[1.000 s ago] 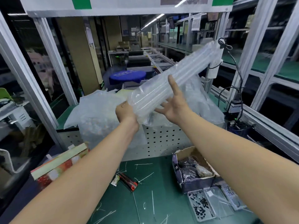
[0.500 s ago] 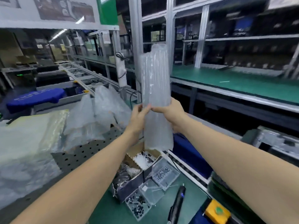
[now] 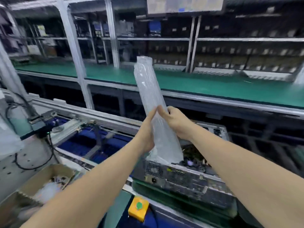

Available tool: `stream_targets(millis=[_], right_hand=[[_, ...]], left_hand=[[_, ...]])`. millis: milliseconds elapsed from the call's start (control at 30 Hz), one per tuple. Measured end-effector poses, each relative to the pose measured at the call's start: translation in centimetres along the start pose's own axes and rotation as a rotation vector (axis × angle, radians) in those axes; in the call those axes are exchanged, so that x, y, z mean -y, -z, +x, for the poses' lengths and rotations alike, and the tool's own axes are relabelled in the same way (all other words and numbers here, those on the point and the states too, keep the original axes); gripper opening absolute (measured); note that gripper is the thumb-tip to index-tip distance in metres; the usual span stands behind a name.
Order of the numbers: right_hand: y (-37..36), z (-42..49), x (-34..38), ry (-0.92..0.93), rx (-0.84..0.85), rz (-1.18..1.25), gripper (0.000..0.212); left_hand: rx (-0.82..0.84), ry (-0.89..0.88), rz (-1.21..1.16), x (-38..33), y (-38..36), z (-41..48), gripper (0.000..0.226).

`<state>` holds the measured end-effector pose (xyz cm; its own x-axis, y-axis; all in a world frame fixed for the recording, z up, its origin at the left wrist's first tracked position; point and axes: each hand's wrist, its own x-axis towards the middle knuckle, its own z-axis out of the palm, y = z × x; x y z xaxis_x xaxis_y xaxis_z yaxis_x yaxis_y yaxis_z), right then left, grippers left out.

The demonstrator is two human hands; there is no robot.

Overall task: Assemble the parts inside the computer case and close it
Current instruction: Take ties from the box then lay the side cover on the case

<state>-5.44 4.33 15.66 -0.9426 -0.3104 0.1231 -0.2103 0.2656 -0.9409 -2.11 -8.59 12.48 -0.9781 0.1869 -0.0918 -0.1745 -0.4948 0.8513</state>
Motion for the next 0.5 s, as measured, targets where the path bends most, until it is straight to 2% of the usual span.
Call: stream_targets(millis=[133,200,300,367,434,500], right_hand=[[6.9,-0.1,-3.2,0.043,-0.068,-0.09,0.07],[9.7,0.0,-4.4,0.003,-0.019,-0.101,0.078],[12.9,0.3,-6.4,-0.123,0.147,-0.05,0.09],[14.2,0.5,-7.8,-0.212,0.191,-0.068,0.093],[15.3,0.7,-8.9,-0.253,0.181,-0.216,0.103],[16.5,0.9,-9.6,-0.236,0.198,-0.444,0.112]], left_hand=[[-0.079,-0.021,0.068,4.2,-5.8,3.9,0.067],[-0.129,-0.031,0.129,5.8,-7.7,5.6,0.071],[-0.226,-0.003,0.383,7.4,-9.6,7.8,0.071],[-0.202,-0.005,0.546,8.2,-9.3,8.5,0.074],[-0.076,-0.002,0.744,8.7,-8.1,9.0,0.092],[-0.061,0.012,1.036,8.7,-5.9,9.4,0.106]])
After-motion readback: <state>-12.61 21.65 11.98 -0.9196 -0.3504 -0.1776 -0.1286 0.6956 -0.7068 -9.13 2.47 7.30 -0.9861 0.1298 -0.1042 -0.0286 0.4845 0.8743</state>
